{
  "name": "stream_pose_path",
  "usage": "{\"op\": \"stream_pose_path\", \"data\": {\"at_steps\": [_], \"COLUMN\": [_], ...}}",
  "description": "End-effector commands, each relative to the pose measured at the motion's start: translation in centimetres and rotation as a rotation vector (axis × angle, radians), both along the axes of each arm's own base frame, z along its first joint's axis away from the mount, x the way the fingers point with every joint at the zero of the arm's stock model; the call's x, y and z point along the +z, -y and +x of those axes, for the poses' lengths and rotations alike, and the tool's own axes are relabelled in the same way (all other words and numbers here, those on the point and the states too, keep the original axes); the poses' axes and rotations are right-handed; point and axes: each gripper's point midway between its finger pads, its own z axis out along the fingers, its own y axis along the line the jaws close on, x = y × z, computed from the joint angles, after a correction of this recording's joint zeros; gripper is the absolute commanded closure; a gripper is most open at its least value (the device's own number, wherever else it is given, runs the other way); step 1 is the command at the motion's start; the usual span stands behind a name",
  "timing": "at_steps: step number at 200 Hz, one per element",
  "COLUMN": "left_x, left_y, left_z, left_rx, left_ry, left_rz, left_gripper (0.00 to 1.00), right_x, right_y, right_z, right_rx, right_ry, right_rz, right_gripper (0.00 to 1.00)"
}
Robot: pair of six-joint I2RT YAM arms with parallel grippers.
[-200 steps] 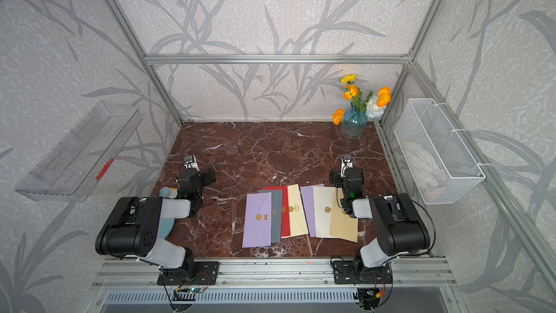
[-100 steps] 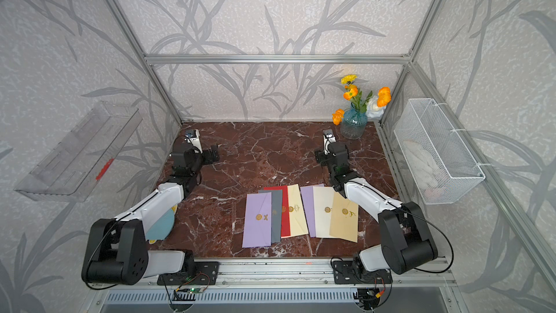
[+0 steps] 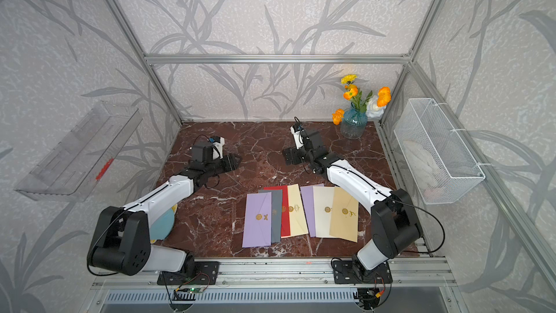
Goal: Open the envelope
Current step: Pick up the envelope from the envelope.
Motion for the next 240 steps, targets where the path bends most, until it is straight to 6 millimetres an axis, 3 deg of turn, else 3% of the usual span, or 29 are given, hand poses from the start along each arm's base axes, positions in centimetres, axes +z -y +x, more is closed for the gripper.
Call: {"op": "stream_pose_path", "data": {"at_steps": [1,27,91,130,165,240], "left_x": [-2.7,-3.3,-3.0,-5.3,-6.3,-8.8], "left_y": [2.6,3.9,4.8,4.3,4.6,3.7], "left_z": [-2.9,-4.5,-10.4,-13.4,-14.7,-16.5], "left_rx": [-0.088,-0.119,-0.159,-0.134,-0.135,-0.119], "left_ry": [-0.164,-0.21,-0.318,-0.434,-0.487,-0.601], "left_rz": [-0.133,-0.233,-0.3,-0.3,-0.324,-0.255], "left_gripper": [0.48,0.58,0.62,0.66,0.66,0.58], "right_x": [-1.8,-3.3,-7.1,-10.5,-11.6,-14.4], "right_y": [-4.6,-6.3,-7.9,-8.3,-7.9,-7.2], "right_z": [-4.9,-7.5,-12.1,-13.6,-14.0,-17.4], "right_rx": [0.201,0.285,0.351,0.348,0.323,0.279], "right_ry": [-0.296,-0.404,-0.569,-0.661,-0.695,-0.833], "right_rz": [0.254,0.353,0.382,0.367,0.356,0.3], "right_gripper": [0.07,0.07,0.09,0.09,0.09,0.09]}}
